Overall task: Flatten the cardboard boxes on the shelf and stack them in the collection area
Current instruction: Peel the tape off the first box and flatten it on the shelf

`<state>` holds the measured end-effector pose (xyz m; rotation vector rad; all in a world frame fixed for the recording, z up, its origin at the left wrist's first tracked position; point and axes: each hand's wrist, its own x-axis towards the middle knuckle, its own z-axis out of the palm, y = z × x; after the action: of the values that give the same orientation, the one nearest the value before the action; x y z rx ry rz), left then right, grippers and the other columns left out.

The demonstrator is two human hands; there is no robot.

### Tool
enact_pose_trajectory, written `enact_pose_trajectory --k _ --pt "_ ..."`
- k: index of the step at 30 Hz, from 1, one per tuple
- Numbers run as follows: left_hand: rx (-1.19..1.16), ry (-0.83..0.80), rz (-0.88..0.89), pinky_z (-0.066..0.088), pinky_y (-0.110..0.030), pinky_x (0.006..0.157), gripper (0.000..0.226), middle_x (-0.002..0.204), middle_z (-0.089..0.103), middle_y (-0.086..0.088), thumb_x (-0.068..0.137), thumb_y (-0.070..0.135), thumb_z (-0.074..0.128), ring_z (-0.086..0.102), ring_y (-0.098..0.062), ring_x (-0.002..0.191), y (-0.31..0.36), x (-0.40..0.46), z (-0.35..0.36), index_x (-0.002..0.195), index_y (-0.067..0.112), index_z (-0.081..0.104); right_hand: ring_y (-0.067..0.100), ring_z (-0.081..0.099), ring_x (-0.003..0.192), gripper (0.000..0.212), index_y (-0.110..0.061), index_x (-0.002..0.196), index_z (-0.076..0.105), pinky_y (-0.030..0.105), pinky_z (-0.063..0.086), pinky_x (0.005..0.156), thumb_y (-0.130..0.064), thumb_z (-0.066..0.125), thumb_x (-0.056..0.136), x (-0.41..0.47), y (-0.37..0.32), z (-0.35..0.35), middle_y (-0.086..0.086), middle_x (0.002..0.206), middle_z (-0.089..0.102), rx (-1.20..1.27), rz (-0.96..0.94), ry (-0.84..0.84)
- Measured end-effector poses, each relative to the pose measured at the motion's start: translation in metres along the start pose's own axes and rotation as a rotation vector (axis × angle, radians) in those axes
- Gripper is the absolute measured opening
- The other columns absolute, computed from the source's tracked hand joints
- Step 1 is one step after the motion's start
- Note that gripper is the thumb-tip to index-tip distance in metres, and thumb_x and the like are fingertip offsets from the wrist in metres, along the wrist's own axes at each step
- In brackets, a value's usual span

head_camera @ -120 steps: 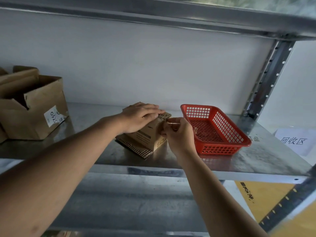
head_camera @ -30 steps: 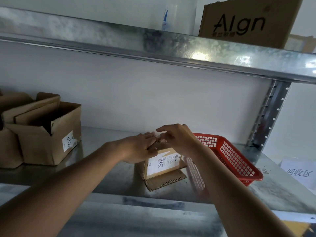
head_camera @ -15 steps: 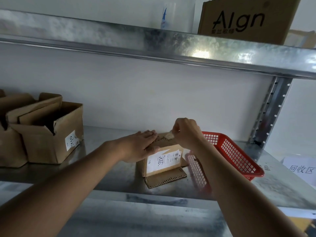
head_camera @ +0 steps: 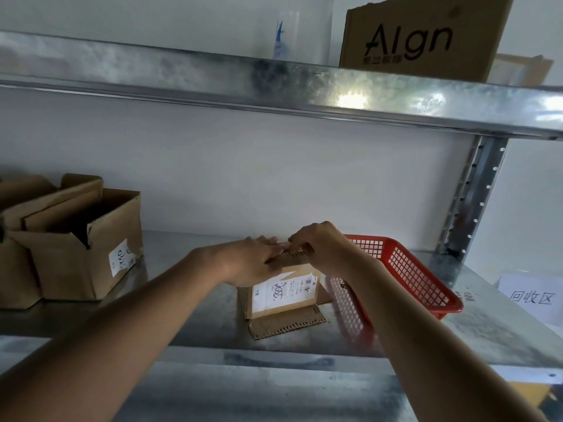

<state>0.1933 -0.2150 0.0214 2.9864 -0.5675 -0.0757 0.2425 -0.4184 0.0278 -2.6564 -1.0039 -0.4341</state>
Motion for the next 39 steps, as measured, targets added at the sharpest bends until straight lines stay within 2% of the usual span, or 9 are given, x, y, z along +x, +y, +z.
enact_pose_trajectory --k 5,8,12,15,20,26,30,33,39 --pt "-0.034 0.035 0.008 0.042 -0.043 0.111 0.054 0.151 0.048 -0.001 0.104 0.048 0.034 0.053 -0.022 0.13 0.005 -0.003 -0.002 0.155 0.032 0.043 0.007 0.071 0.088 0.03 -0.018 0.119 0.077 0.023 0.06 0.085 -0.002 0.07 0.095 0.002 0.001 0.002 0.0 0.105 0.079 0.13 0.008 0.078" --pt "-0.054 0.037 0.008 0.048 -0.042 0.101 0.044 0.134 0.056 0.001 0.106 0.045 0.038 0.058 -0.019 0.115 0.008 -0.003 -0.004 0.145 0.03 0.053 0.011 0.065 0.091 0.031 -0.018 0.123 0.075 0.013 0.05 0.075 -0.005 0.071 0.095 0.005 0.0 0.006 0.0 0.111 0.076 0.124 0.068 0.014" --pt "-0.102 0.054 0.03 0.047 -0.047 0.104 0.045 0.136 0.057 -0.001 0.108 0.052 0.038 0.058 -0.023 0.12 0.008 -0.003 -0.004 0.138 0.027 0.058 0.015 0.065 0.091 0.019 -0.021 0.107 0.08 0.019 0.048 0.07 -0.011 0.069 0.095 0.006 0.003 0.008 -0.003 0.099 0.073 0.12 0.122 0.016" --pt "-0.053 0.077 0.037 0.047 -0.045 0.104 0.057 0.143 0.055 -0.002 0.104 0.062 0.037 0.057 -0.022 0.123 0.002 0.0 0.0 0.144 0.026 0.055 0.014 0.063 0.087 0.003 -0.022 0.094 0.069 0.02 0.046 0.063 -0.022 0.068 0.096 0.004 0.006 0.008 -0.007 0.091 0.067 0.189 0.228 0.087" --pt "-0.037 0.062 0.036 0.031 -0.032 0.119 0.068 0.168 0.031 0.005 0.104 0.063 0.042 0.036 -0.018 0.15 -0.008 0.005 -0.002 0.161 0.027 0.035 0.02 0.065 0.081 0.016 -0.016 0.087 0.056 0.031 0.054 0.062 -0.017 0.066 0.098 0.0 0.022 -0.001 0.002 0.086 0.067 0.237 0.423 0.25" --pt "-0.053 0.021 0.056 0.05 -0.039 0.099 0.051 0.138 0.056 0.01 0.105 0.052 0.047 0.056 -0.017 0.122 0.001 0.013 -0.007 0.154 0.039 0.042 0.014 0.075 0.063 0.015 -0.013 0.094 0.074 0.04 0.065 0.068 -0.004 0.083 0.085 -0.011 0.026 -0.004 0.006 0.085 0.077 0.422 0.41 0.247" --pt "-0.025 0.016 0.032 0.049 -0.042 0.102 0.053 0.136 0.05 0.005 0.103 0.05 0.046 0.054 -0.02 0.122 0.005 0.015 -0.007 0.155 0.048 0.036 0.017 0.074 0.087 0.026 -0.016 0.12 0.077 0.025 0.061 0.073 -0.006 0.068 0.097 -0.009 0.028 -0.002 0.006 0.113 0.077 0.28 0.384 0.128" --pt "-0.058 -0.003 0.032 0.052 -0.039 0.094 0.048 0.128 0.051 0.007 0.101 0.046 0.05 0.056 -0.017 0.113 0.008 0.019 -0.008 0.149 0.048 0.045 0.013 0.068 0.093 0.032 -0.021 0.131 0.071 0.013 0.045 0.06 -0.015 0.058 0.103 -0.008 0.03 0.0 0.0 0.126 0.071 0.319 0.38 0.034" --pt "-0.101 0.084 0.026 0.052 -0.033 0.078 0.034 0.114 0.059 0.008 0.093 0.042 0.066 0.058 -0.01 0.096 0.018 0.035 -0.002 0.124 0.03 0.056 0.003 0.063 0.081 0.032 -0.027 0.125 0.074 0.016 0.043 0.06 -0.018 0.074 0.094 -0.008 0.035 0.009 -0.008 0.101 0.072 0.391 0.363 0.064"
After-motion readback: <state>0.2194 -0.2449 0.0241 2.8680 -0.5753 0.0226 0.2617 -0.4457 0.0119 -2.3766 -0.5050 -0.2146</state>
